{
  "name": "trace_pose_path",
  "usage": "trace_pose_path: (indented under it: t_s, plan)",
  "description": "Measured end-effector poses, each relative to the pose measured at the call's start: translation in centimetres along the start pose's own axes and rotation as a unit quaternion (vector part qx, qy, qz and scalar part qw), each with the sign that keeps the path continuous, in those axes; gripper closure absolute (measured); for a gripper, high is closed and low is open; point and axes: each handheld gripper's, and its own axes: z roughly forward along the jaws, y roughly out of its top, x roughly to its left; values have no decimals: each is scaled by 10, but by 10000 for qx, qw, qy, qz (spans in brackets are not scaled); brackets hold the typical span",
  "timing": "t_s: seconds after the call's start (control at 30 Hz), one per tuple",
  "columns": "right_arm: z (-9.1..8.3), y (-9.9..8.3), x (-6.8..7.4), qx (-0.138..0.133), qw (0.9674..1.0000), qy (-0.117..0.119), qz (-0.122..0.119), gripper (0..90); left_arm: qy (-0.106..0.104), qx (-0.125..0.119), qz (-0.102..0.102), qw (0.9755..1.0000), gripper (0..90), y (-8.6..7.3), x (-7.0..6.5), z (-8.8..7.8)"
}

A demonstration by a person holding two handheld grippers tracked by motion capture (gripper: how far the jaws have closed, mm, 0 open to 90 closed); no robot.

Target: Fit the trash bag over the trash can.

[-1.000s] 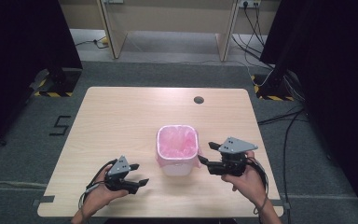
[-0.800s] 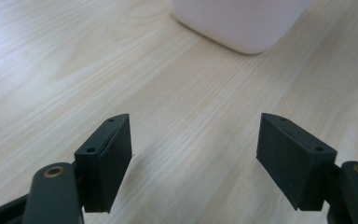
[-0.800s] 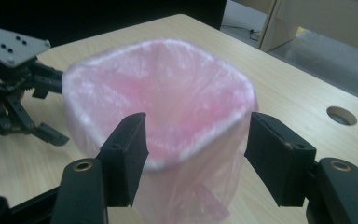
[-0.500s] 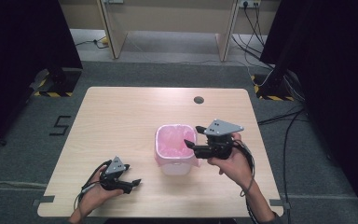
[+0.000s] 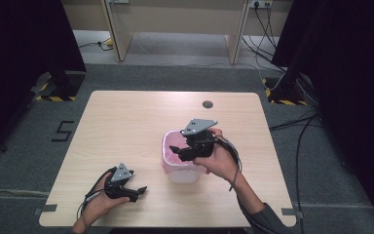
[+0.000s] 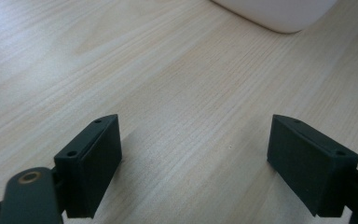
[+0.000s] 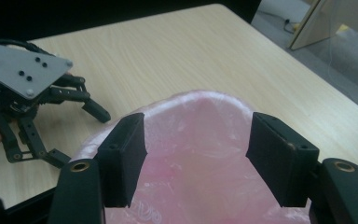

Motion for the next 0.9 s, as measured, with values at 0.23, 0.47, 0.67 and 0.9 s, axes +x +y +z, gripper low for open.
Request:
trace_pose_path:
  t_s: [0.23,0.47,0.67,0.9]
  plan:
    - [16,-1,-1,352,9993,109,-66,367,-7,3,-10,10000,162,0,0,0]
    - [35,-6,-3,958,9948,275,-229,362,-13,3,-12,10000,161,0,0,0]
    - [38,-8,-7,1055,9938,332,-130,349,-12,4,-9,10000,161,0,0,0]
    - [28,4,-15,825,9964,187,-36,349,-9,6,-7,10000,158,0,0,0]
